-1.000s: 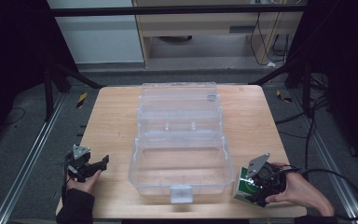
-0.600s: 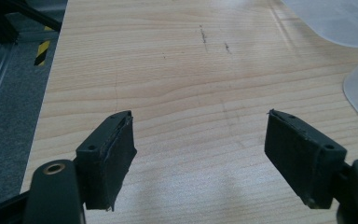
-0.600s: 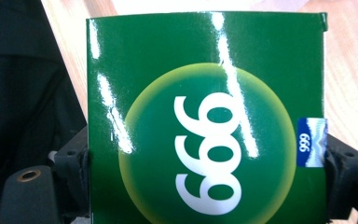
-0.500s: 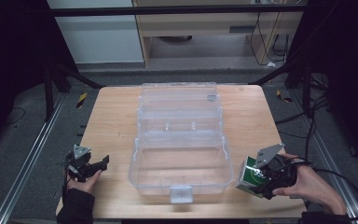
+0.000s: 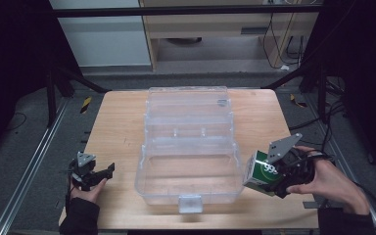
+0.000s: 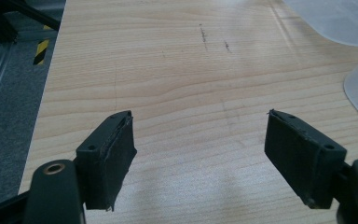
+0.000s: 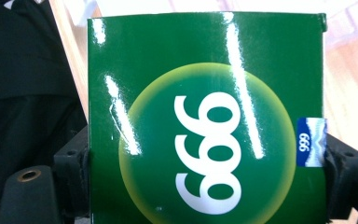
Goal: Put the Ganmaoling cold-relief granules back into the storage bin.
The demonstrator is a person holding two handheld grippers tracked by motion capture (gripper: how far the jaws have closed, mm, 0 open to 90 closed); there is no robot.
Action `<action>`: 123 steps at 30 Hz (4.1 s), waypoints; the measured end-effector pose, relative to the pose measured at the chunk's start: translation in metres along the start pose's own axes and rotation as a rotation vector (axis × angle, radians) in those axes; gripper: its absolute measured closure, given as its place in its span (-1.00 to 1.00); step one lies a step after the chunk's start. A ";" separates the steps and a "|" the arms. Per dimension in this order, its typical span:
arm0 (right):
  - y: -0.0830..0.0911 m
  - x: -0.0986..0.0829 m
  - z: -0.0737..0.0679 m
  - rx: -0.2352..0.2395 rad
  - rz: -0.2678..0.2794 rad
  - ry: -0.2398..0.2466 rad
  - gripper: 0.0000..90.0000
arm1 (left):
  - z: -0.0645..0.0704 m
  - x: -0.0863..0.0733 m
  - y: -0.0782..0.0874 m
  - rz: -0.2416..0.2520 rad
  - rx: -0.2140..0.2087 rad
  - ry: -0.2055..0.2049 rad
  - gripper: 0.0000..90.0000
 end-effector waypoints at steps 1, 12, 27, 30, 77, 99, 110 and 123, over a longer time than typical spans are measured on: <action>0.002 0.003 0.000 -0.002 0.002 0.002 -0.64 | 0.000 0.000 0.000 0.000 0.000 0.001 -0.48; 0.007 0.034 0.009 0.002 0.012 0.062 -0.64 | 0.000 0.000 -0.002 -0.004 0.001 0.006 -0.48; -0.022 0.069 0.020 0.028 0.022 0.128 -0.64 | 0.000 0.000 -0.004 -0.008 0.000 -0.005 -0.48; -0.029 0.073 0.020 0.035 0.022 0.138 -0.64 | -0.001 0.000 -0.003 -0.006 -0.001 -0.005 -0.48; -0.127 0.052 0.005 0.148 -0.087 0.154 -0.65 | -0.002 0.001 -0.003 -0.002 -0.002 -0.005 -0.48; -0.134 0.046 0.007 0.176 -0.061 0.098 -0.73 | -0.003 0.000 -0.003 -0.006 -0.002 -0.007 -0.48; -0.098 0.046 0.012 0.072 0.070 0.053 -0.79 | -0.002 0.000 -0.003 -0.005 -0.001 -0.008 -0.48; -0.051 -0.010 0.031 -0.314 0.329 -0.318 -0.94 | -0.002 0.000 -0.003 -0.006 0.001 -0.010 -0.47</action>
Point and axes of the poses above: each handheld gripper's, and its own axes: y roughly backward along the jaws, x roughly out of its top, z roughly to its right, the point moved 5 cm from there along -y, roughly forward along the jaws, and after that the axes turned 12 degrees about y, right-handed, at the moved point
